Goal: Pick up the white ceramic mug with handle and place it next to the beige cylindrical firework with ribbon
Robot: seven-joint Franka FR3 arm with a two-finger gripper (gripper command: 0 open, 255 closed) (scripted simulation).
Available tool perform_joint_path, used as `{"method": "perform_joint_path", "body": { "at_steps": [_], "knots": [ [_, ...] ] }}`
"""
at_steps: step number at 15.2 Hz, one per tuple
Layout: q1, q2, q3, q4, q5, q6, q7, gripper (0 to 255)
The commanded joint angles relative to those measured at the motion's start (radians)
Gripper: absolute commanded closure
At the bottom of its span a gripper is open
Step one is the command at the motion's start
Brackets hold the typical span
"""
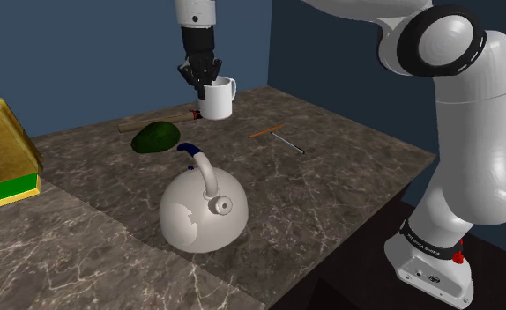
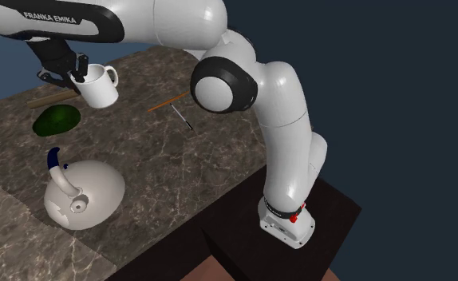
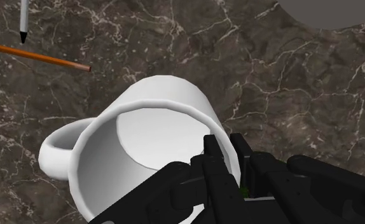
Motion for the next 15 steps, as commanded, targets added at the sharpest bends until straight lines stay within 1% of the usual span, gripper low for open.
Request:
{"method": "perform_joint_path", "body": {
  "at_steps": [1, 7, 15],
  "knots": [
    [-0.01, -0.017, 0.001, -0.054, 0.006, 0.038, 0.0, 255],
    [-0.03, -0.046, 0.001, -0.181, 0.016, 0.136, 0.002, 255],
    [-0.045, -0.062, -0.001, -0.313, 0.02, 0.252, 0.005, 255]
  ]
}}
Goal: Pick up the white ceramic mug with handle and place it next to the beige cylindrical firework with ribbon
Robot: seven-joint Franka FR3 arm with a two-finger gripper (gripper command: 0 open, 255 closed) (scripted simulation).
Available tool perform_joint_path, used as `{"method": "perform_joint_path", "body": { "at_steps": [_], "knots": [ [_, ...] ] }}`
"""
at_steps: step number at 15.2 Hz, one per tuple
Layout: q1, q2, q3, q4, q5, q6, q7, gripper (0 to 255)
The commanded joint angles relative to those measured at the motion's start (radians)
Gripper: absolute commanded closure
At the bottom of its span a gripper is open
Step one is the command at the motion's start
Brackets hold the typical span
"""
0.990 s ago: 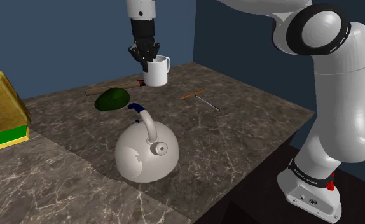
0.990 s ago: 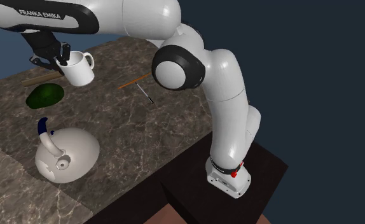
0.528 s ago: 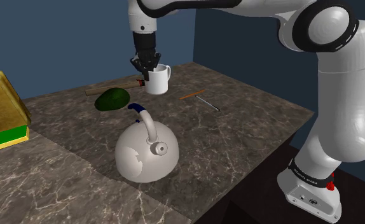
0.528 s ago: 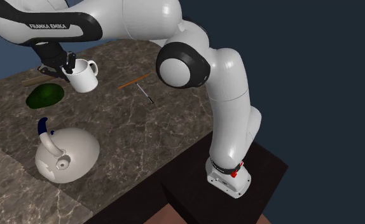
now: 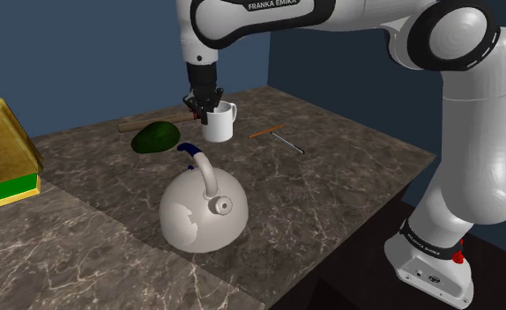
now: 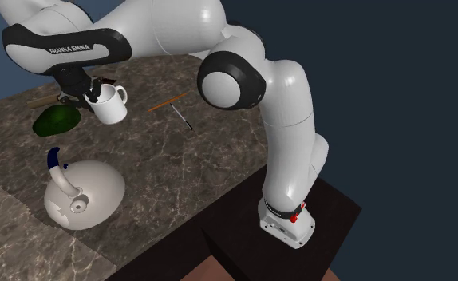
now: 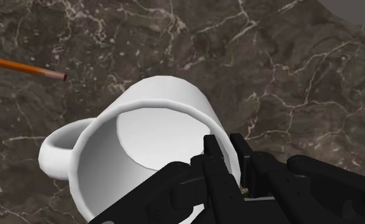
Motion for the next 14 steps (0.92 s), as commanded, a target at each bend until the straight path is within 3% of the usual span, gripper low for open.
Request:
{"method": "perform_joint_path", "body": {
  "at_steps": [1, 5, 13, 14],
  "knots": [
    [-0.003, -0.004, 0.0, -0.033, 0.001, 0.03, 0.001, 255],
    [-0.008, -0.004, -0.002, -0.084, -0.001, 0.081, 0.004, 255],
    [-0.008, -0.004, -0.002, -0.084, -0.001, 0.081, 0.004, 255],
    [-0.008, -0.004, -0.002, -0.085, -0.001, 0.081, 0.004, 0]
  ]
}}
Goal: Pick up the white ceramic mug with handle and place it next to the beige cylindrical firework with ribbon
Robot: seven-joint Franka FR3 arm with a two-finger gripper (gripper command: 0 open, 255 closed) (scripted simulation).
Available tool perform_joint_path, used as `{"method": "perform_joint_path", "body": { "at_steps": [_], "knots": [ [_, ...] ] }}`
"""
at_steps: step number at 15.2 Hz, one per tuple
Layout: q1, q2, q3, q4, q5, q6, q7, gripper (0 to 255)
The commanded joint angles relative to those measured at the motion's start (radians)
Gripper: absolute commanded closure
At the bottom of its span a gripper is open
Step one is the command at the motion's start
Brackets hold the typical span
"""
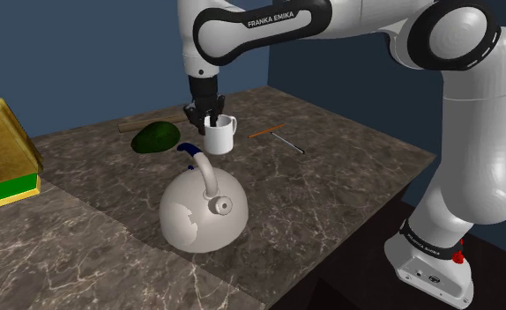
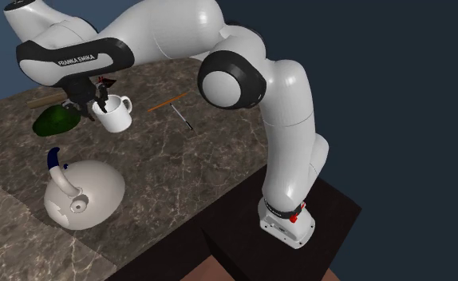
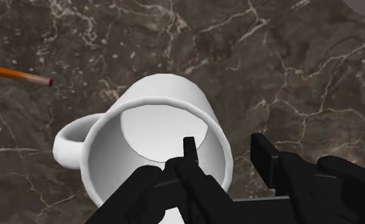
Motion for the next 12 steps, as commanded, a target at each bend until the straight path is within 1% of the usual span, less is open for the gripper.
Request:
{"method": "perform_joint_path", "body": {
  "at_steps": [1, 5, 9, 12],
  "knots": [
    [0.0, 0.0, 0.0, 0.0, 0.0, 0.0, 0.0, 0],
    [0.0, 0.0, 0.0, 0.0, 0.0, 0.0, 0.0, 0],
    [0.012, 0.002, 0.004, 0.131, 0.002, -0.128, -0.005, 0],
    [0.012, 0.002, 0.004, 0.131, 0.002, -0.128, -0.005, 0]
  ]
}}
